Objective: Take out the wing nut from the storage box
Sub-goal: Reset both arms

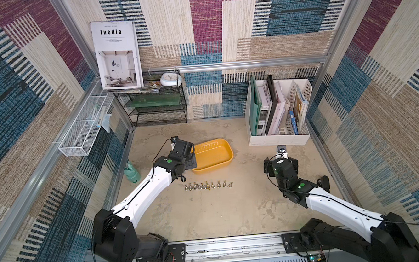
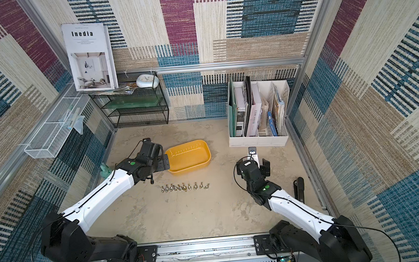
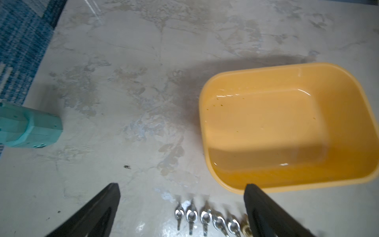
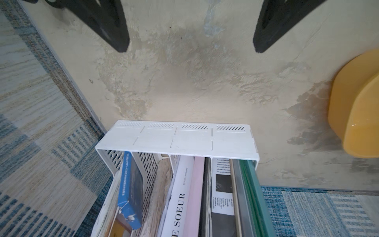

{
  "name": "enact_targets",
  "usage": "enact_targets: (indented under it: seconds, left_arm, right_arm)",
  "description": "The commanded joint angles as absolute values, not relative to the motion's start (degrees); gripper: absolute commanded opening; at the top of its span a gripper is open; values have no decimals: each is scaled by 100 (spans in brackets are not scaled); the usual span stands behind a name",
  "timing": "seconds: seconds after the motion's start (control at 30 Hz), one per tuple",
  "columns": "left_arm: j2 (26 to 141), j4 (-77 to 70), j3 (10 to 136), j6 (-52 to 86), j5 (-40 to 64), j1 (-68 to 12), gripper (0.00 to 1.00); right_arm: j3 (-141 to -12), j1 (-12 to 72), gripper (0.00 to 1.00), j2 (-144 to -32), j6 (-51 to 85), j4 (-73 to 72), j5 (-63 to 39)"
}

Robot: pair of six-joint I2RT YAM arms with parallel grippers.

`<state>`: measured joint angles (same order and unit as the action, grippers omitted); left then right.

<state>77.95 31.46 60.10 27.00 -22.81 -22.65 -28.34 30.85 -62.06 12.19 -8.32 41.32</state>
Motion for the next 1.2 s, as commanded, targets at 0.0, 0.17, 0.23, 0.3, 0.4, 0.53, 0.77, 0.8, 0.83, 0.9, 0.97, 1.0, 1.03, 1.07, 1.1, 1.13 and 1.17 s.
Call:
enact_targets:
  seconds: [0.0, 0.17, 0.23, 0.3, 0.4, 0.53, 0.77, 0.8, 0.83, 0.9, 0.97, 1.0, 1.03, 1.07, 1.1, 1.13, 1.17]
  left_arm:
    - [7627, 2417, 5580, 2471, -2792, -1913, 99]
    - [7576, 1424, 4684, 2119, -2894, -1249, 99]
    - [7669, 1116, 4456, 2001, -2858, -958, 99]
    - [7703, 991, 4394, 1966, -2886, -722, 99]
    - [7740, 67, 4069, 1352, -2901, -651, 99]
    - [8073, -896, 3666, 988, -2927, -563, 99]
    - [8190, -2211, 3186, 463, -2569, -452, 99]
    - [8236, -2388, 3167, 403, -2492, -411, 99]
    - [8281, -2546, 3157, 369, -2385, -361, 99]
    - [8383, -2882, 3090, 342, -2093, -246, 99]
    - [8537, -3186, 2988, 415, -1915, -138, 99]
    - [8586, -3330, 2960, 402, -1810, -110, 99]
    - [8567, -3269, 2972, 380, -1714, -109, 99]
    - [8569, -3361, 2920, 326, -1612, -106, 99]
    - [8561, -3445, 2833, 280, -1472, -113, 99]
    - [8573, -3752, 2756, 229, -1354, -113, 99]
    - [8585, -3888, 2696, 176, -1227, -98, 99]
  right_arm:
    - [-2821, 2764, 99, -6666, 546, -2100, 4075]
    - [-2849, 2153, 99, -7474, 415, -2940, 3990]
    - [-2844, 1907, 99, -7740, 176, -3340, 3834]
    - [-2906, 1751, 99, -7996, -124, -3549, 3771]
    - [-2887, 1502, 99, -8282, -189, -4017, 3667]
    - [-2515, 1250, 99, -8544, -302, -5058, 3416]
    - [-1794, 828, 99, -8603, -327, -6467, 2583]
    - [-1791, 712, 99, -8588, -222, -6417, 2390]
    - [-1779, 580, 99, -8553, -121, -6354, 2131]
    - [-1655, 305, 99, -8496, 101, -6447, 1775]
    - [-1498, 103, 99, -8563, 282, -6712, 1511]
    - [-1462, 88, 99, -8627, 253, -6874, 1479]
    - [-1466, 88, 99, -8623, 246, -6841, 1434]
    - [-1461, 84, 99, -8622, 253, -6843, 1426]
    - [-1462, 79, 99, -8630, 255, -6843, 1405]
    - [-1455, 71, 99, -8644, 250, -6864, 1370]
    - [-1422, 61, 99, -8692, 232, -6959, 1317]
